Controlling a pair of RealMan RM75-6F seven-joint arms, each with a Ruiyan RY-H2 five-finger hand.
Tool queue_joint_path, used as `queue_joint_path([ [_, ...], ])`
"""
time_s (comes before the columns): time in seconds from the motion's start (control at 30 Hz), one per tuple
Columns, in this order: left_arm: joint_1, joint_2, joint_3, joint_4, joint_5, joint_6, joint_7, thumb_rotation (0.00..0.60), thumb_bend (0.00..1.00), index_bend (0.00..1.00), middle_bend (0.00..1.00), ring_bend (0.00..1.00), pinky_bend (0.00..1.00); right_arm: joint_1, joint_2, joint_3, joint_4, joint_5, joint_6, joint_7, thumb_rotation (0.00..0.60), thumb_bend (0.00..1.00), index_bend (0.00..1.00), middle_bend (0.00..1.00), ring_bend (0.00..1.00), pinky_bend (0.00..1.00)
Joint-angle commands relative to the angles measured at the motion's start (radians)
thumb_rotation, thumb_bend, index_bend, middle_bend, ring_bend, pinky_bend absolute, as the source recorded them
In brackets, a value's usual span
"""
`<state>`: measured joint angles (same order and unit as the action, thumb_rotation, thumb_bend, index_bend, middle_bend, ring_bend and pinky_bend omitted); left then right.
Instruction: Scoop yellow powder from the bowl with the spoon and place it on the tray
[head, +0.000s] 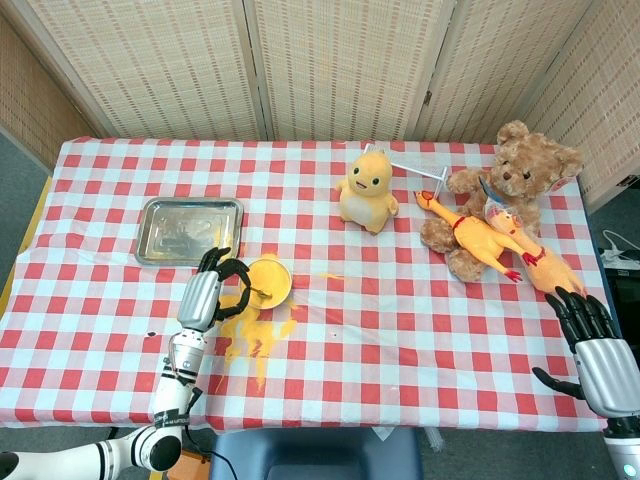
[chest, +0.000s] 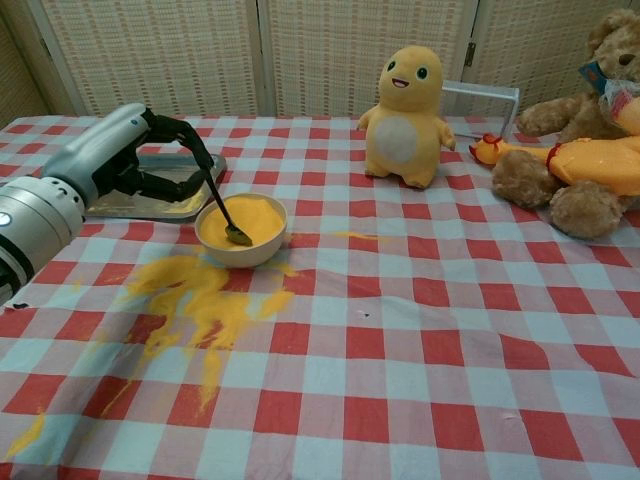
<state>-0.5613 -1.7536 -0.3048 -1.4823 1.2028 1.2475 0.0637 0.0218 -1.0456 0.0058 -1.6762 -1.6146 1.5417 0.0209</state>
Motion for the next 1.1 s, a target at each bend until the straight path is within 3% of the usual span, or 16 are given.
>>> queue_joint_path([
  [0.03, -0.006, -0.002, -0.007, 0.01, -0.005, -0.004, 0.002, 0.6, 0.74, 0.87, 0.36, 0.1, 0.04, 0.0, 0.0, 0.0, 0.0, 0.001, -0.001, -0.001, 0.6, 0.0, 0.0, 0.0, 0.0, 0.0],
  [0.2, -0.043, -0.036, -0.05, 0.098, -0.003, -0.003, -0.014, 0.6, 0.74, 0.87, 0.37, 0.1, 0.04, 0.006, -0.004, 0.0, 0.001, 0.006, -0.016, -0.008, 0.6, 0.0, 0.0, 0.0, 0.0, 0.0],
  [0.47, -0.07, -0.077, -0.061, 0.191, 0.039, 0.03, -0.059, 0.6, 0.74, 0.87, 0.37, 0.1, 0.04, 0.005, -0.001, 0.003, 0.0, 0.014, -0.016, -0.003, 0.6, 0.0, 0.0, 0.0, 0.0, 0.0],
  [1.1, -0.076, -0.06, -0.068, 0.161, 0.026, 0.026, -0.07, 0.6, 0.74, 0.87, 0.37, 0.1, 0.04, 0.007, 0.001, 0.006, -0.001, 0.02, -0.018, -0.002, 0.6, 0.0, 0.0, 0.0, 0.0, 0.0],
])
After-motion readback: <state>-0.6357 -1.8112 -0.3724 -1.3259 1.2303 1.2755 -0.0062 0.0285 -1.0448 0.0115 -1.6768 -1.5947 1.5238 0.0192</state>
